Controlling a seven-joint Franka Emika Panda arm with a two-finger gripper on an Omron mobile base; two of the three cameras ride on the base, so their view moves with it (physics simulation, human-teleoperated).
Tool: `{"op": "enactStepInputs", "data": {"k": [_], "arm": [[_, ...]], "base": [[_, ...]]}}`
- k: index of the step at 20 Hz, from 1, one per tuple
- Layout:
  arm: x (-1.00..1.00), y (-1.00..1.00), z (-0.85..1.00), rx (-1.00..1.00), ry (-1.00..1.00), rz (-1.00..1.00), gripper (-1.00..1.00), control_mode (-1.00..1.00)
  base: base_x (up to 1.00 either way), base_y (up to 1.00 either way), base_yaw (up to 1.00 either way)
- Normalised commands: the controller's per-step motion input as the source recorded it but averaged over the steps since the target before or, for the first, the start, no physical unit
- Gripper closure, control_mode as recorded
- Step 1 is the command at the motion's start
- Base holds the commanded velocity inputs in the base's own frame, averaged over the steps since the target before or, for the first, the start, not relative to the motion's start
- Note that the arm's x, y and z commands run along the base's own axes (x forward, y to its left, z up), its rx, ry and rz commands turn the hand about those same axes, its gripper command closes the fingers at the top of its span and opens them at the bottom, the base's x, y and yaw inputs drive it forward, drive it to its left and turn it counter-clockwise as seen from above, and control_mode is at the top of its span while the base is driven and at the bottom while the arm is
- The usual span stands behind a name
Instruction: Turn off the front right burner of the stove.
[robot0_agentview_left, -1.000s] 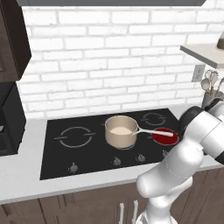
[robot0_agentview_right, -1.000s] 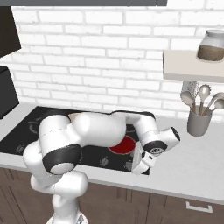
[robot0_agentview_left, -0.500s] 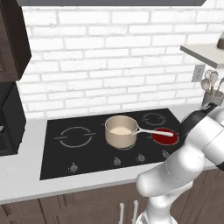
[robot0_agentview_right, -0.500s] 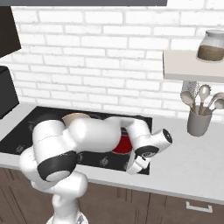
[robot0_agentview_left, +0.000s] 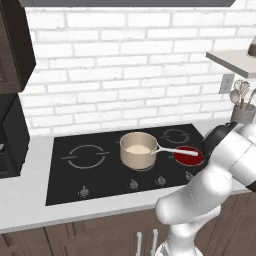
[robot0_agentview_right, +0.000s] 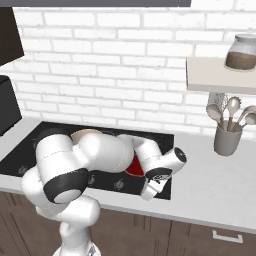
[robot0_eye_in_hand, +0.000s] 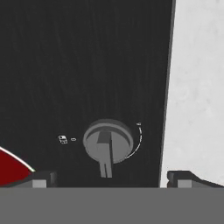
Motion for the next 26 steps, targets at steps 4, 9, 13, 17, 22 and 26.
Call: {"op": "enactStepInputs", "data": {"k": [4, 9, 13, 17, 22, 26], "arm": [[0.01, 0.0, -0.11, -0.02, 0.03, 0.0, -1.0, -1.0], [0.02, -0.15, -0.05, 0.0, 0.01, 0.0, -1.0, -1.0], [0.03, -0.1, -0.03, 0.0, 0.0, 0.0, -1.0, -1.0], [0.18, 0.0, -0.01, 0.0, 0.0, 0.0, -1.0, -1.0], [0.25, 0.0, 0.0, 0.0, 0.0, 0.0, -1.0, -1.0], [0.03, -0.12, -0.03, 0.0, 0.0, 0.0, -1.0, -1.0]], "base": [[0.0, 0.0, 0.0], [0.0, 0.0, 0.0], [0.0, 0.0, 0.0], [0.0, 0.0, 0.0], [0.0, 0.0, 0.0], [0.0, 0.0, 0.0]]}}
